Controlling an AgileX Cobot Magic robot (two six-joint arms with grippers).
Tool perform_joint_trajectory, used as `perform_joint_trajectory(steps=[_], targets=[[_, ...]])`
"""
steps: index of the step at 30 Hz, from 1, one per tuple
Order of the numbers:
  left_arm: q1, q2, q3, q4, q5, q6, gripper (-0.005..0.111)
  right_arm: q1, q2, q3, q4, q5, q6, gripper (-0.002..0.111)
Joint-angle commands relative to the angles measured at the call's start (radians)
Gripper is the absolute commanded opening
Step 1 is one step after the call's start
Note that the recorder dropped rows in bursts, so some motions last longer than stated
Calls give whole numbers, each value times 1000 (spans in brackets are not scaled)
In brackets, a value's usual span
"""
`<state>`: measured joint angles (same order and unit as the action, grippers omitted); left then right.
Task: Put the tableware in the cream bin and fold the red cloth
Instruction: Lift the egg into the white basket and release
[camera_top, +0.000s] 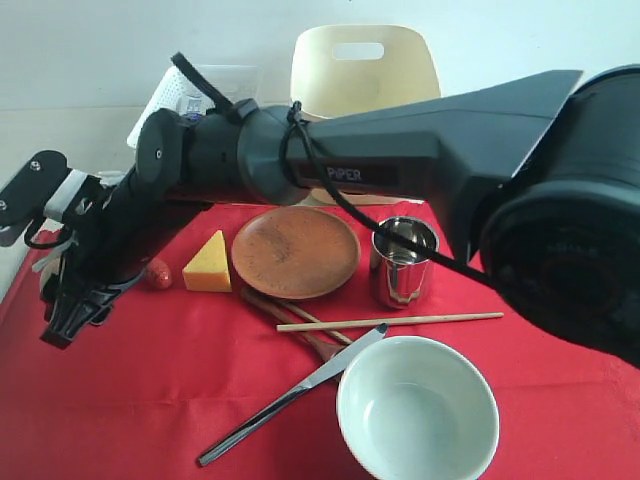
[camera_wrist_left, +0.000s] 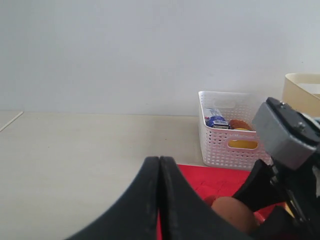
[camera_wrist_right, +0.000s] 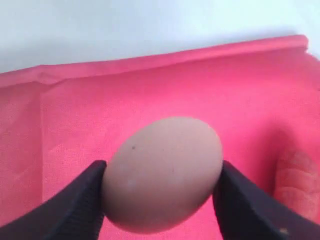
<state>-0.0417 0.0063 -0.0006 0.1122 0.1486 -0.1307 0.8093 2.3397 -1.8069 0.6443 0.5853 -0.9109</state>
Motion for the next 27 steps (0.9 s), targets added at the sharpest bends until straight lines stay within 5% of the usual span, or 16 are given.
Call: perform_joint_trajectory(steps=[1, 8, 27], targets=[[2, -6, 1, -1, -5, -1, 1, -13, -52, -7, -107, -2, 82, 0], [2, -6, 1, -1, -5, -1, 1, -54, -89, -7, -290, -101, 283, 0], [2, -6, 1, -1, -5, -3, 1, -210, -37, -7, -281, -562, 549, 0]])
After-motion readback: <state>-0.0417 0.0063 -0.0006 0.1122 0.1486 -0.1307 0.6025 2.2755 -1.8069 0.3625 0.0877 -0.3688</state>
